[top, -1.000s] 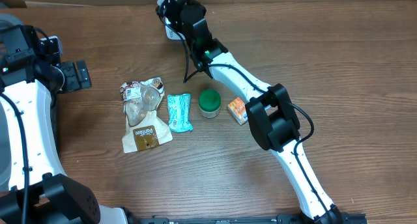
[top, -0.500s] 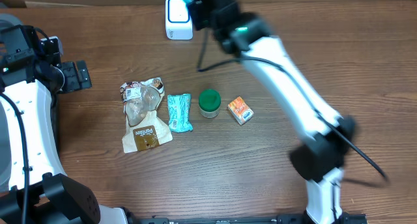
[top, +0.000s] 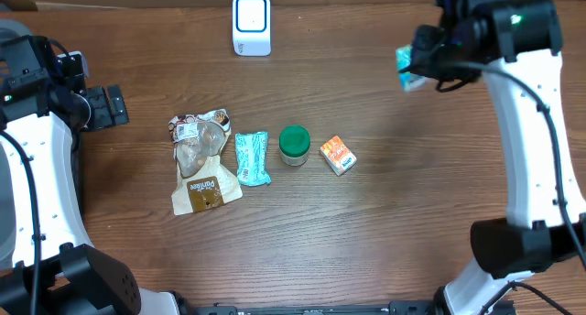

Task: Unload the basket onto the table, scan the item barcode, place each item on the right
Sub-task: 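Carry the teal pack to the right side and release it on the table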

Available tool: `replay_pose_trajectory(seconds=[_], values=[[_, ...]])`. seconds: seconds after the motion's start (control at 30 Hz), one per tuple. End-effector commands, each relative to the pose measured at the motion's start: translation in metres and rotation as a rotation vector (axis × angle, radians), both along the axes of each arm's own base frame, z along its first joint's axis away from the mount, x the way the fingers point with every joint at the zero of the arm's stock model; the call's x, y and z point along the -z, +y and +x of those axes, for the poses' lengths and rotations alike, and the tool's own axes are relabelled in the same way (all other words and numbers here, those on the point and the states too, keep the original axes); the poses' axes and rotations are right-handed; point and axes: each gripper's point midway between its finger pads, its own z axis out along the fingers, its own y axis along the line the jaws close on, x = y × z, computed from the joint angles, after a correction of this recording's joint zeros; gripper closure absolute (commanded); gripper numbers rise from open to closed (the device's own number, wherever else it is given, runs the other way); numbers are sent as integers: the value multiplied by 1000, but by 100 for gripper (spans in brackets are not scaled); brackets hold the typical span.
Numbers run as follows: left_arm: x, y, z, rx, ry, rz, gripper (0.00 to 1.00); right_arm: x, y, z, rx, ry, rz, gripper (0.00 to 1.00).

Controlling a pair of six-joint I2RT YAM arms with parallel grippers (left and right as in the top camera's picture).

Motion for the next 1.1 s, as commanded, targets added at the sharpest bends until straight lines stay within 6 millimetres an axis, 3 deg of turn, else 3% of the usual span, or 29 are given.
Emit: replay_pose_trajectory(seconds=[0.0, 0.3, 0.5, 0.77, 0.93, 1.07], values=[[0, 5, -2, -26, -4, 1, 0, 27, -16, -6, 94, 99, 110, 96], [0, 5, -3, -26, -4, 1, 1, 124, -62, -16, 283, 260, 173, 96], [0, 5, -3, -26, -4, 1, 0, 176, -93, -28, 416, 298, 198, 96], [0, 5, -3, -26, -4, 1, 1, 220, -124, -41, 505, 284, 207, 96], [0, 5, -3, -26, -4, 1, 0, 232, -130, -48, 518, 293, 170, 94], [-1, 5, -3, -26, -4, 1, 1, 232, -136, -49, 524, 293, 134, 74]])
